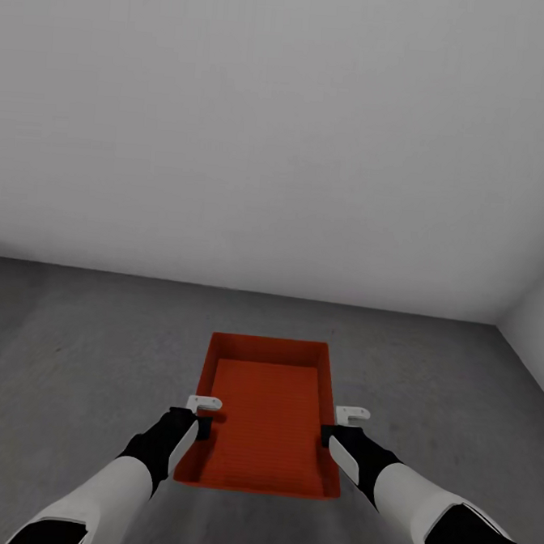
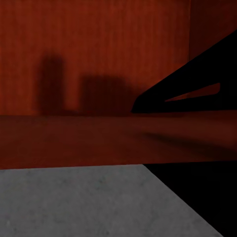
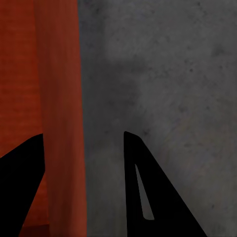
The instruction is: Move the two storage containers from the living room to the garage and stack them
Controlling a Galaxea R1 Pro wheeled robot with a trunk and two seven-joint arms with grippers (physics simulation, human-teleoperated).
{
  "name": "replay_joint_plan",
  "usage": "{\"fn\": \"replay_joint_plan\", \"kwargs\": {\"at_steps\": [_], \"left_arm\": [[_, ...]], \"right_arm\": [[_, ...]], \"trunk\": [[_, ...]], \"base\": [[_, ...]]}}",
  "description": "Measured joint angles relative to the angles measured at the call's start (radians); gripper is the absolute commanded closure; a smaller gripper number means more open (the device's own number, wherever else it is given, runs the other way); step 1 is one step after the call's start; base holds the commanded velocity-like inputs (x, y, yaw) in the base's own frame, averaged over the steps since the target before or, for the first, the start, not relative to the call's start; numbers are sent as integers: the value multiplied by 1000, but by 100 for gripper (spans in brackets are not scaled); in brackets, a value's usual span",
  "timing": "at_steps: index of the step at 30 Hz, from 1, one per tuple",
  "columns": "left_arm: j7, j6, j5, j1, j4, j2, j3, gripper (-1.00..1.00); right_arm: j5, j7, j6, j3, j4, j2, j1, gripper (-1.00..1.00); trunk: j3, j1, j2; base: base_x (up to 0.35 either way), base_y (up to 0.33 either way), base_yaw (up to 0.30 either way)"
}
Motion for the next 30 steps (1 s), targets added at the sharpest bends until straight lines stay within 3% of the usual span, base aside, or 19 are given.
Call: {"fn": "replay_joint_plan", "kwargs": {"at_steps": [18,30], "left_arm": [[0,0,2,0,3,1,-1,100],[0,0,2,0,4,1,-1,100]], "right_arm": [[-1,-1,0,1,2,1,0,100],[0,0,2,1,4,1,0,100]], "trunk": [[-29,0,0],[-85,46,-84]], "base": [[0,0,0],[0,0,0]]}}
